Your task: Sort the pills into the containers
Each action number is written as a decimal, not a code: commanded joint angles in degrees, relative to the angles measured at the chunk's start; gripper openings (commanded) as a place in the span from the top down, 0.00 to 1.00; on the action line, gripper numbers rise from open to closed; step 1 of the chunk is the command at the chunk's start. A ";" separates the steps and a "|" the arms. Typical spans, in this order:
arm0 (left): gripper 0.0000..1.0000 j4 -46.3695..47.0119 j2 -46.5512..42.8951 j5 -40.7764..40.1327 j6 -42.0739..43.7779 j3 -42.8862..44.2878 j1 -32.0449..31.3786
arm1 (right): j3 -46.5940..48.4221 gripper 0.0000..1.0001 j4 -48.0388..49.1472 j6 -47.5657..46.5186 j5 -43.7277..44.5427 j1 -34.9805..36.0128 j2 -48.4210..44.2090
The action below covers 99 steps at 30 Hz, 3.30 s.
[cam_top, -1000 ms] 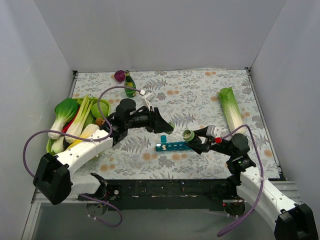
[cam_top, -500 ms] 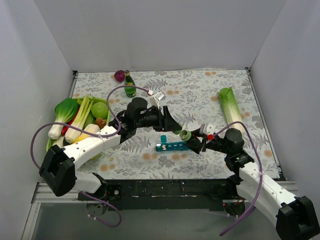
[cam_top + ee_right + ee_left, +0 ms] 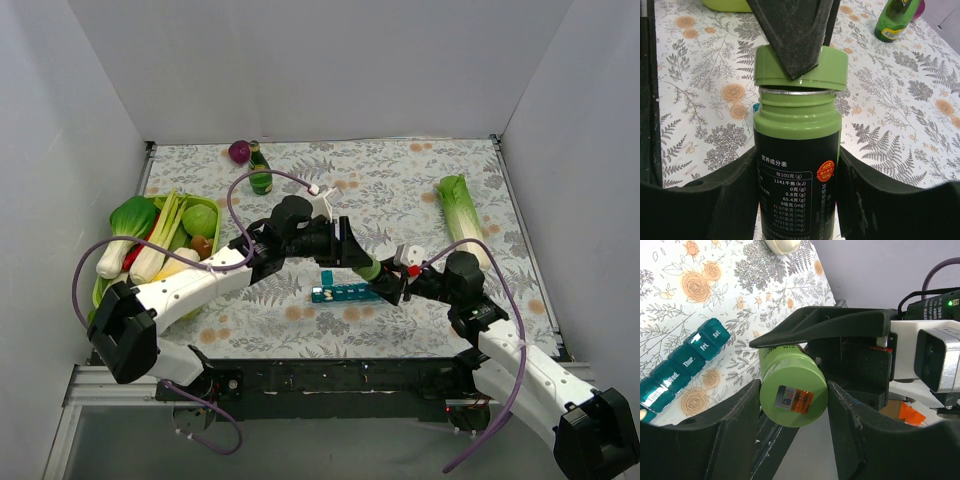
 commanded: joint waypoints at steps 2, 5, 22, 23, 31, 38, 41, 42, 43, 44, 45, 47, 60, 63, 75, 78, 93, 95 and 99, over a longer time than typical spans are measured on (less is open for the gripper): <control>0.83 -0.41 0.70 0.12 -0.45 2.61 -1.22 | 4.32 0.99 0.12 -1.77 1.54 0.46 0.13; 0.83 -1.99 1.40 -0.84 -0.19 3.48 -2.01 | 5.02 0.99 -1.02 -2.12 1.98 0.73 0.39; 0.89 -12.47 7.64 -5.08 6.75 11.06 -7.55 | 7.48 0.99 -3.49 1.91 1.46 1.43 1.01; 0.89 -11.85 7.29 -2.36 6.85 10.52 -7.55 | 7.48 0.99 -3.05 2.71 0.58 1.52 0.75; 0.89 -12.98 6.94 11.63 15.35 8.59 -6.85 | 8.45 0.99 0.73 13.06 -6.96 1.34 -0.31; 0.89 -24.66 4.92 13.92 35.72 10.17 -6.76 | 7.22 0.99 7.23 30.62 -12.43 1.34 0.04; 0.87 -27.04 4.04 14.54 41.11 9.82 -6.76 | 4.76 0.99 12.14 39.32 -13.58 1.43 1.00; 0.84 -27.04 3.78 14.71 41.65 9.64 -6.59 | 4.24 0.99 14.16 40.93 -13.66 1.34 1.10; 0.82 -26.70 3.51 14.97 41.74 9.55 -6.15 | 3.36 0.99 15.31 42.69 -13.58 1.34 1.10; 0.78 -26.43 2.99 14.98 41.04 9.46 -5.80 | 3.09 0.99 16.02 43.84 -13.66 1.34 1.01; 0.71 -25.99 2.72 15.06 39.99 9.46 -5.19 | 2.91 0.99 16.55 44.72 -13.58 1.34 0.92; 0.57 -24.24 1.93 15.41 38.23 9.20 -2.91 | 3.18 0.99 16.38 44.64 -13.31 1.34 0.66; 0.02 -9.75 -11.33 12.78 19.61 2.97 5.01 | 6.60 0.99 3.91 27.70 -11.47 1.17 -0.48; 0.02 -5.44 -16.25 9.80 12.93 -0.36 5.45 | 8.79 0.99 -3.73 17.42 -9.63 1.17 -0.84; 0.16 -15.43 -4.42 -5.93 -3.25 8.93 -1.65 | 14.42 0.99 -17.72 -5.98 -1.19 1.26 0.92; 0.17 -18.77 -0.90 -13.03 -3.70 12.97 -4.73 | 14.95 0.99 -18.78 -6.60 -0.66 1.26 1.01; 0.28 -22.91 1.58 -17.01 -1.77 16.23 -6.15 | 13.64 0.99 -18.34 -5.90 0.49 1.26 1.01; 0.30 -23.26 2.01 -16.23 -1.33 16.49 -6.32 | 13.64 0.99 -17.99 -5.55 0.49 1.26 1.01; 0.35 -23.35 2.89 -14.56 -0.45 17.02 -6.76 | 13.37 0.99 -17.90 -5.28 0.84 1.26 1.01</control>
